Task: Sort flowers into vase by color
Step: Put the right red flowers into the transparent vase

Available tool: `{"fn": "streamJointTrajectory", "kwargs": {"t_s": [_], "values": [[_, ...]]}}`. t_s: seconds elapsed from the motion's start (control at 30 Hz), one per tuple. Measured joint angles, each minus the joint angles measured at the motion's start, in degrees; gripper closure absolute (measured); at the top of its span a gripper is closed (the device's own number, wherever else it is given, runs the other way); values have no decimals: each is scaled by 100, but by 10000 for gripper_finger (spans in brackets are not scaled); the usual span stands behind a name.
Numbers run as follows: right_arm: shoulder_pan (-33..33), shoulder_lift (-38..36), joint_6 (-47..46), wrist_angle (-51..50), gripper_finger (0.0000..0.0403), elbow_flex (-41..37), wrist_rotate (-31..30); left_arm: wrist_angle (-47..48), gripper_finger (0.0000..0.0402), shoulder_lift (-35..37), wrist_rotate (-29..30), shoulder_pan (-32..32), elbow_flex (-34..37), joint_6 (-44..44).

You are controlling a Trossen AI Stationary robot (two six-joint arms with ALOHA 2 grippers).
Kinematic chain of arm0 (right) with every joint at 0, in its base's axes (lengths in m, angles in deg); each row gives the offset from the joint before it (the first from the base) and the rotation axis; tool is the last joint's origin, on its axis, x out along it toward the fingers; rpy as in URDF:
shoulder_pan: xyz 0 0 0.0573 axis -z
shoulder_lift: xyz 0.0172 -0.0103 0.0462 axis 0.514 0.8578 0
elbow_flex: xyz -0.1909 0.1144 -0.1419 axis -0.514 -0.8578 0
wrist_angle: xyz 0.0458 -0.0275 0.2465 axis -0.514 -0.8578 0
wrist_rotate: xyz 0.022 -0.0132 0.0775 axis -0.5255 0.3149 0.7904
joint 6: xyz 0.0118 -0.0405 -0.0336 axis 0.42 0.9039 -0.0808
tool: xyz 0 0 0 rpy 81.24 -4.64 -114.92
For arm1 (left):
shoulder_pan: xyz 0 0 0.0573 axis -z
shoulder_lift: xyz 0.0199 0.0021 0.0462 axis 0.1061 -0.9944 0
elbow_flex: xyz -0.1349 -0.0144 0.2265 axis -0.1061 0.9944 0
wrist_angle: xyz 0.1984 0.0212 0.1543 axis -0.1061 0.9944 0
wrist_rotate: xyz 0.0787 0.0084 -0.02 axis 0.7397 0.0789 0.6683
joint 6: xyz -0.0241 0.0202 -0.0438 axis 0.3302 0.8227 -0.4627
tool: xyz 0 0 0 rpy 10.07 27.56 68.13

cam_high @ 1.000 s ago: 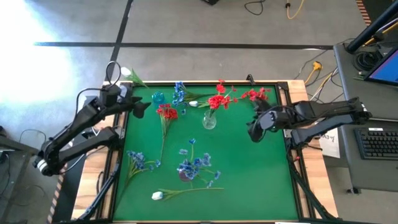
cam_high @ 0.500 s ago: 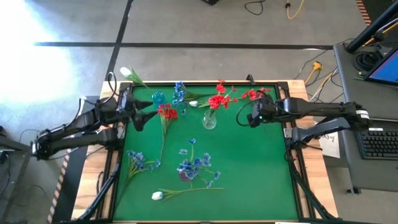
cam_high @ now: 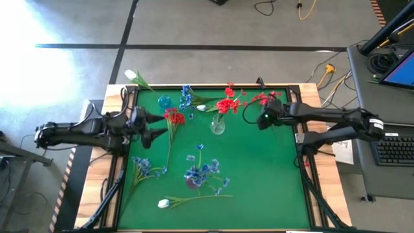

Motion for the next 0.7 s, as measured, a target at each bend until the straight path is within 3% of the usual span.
{"fn": "streamJointTrajectory", "kwargs": {"t_s": [0.2, 0.37, 0.7], "values": [[662, 514, 357, 321, 179, -97, -278, -231, 87, -145, 7, 118, 2, 121], [1112, 986, 1018, 992, 179, -117, -5, -231, 87, -234, 106, 116, 2, 146], [1511, 1787, 1650, 1312, 179, -150, 44, -227, 87, -273, 143, 116, 2, 146]]}}
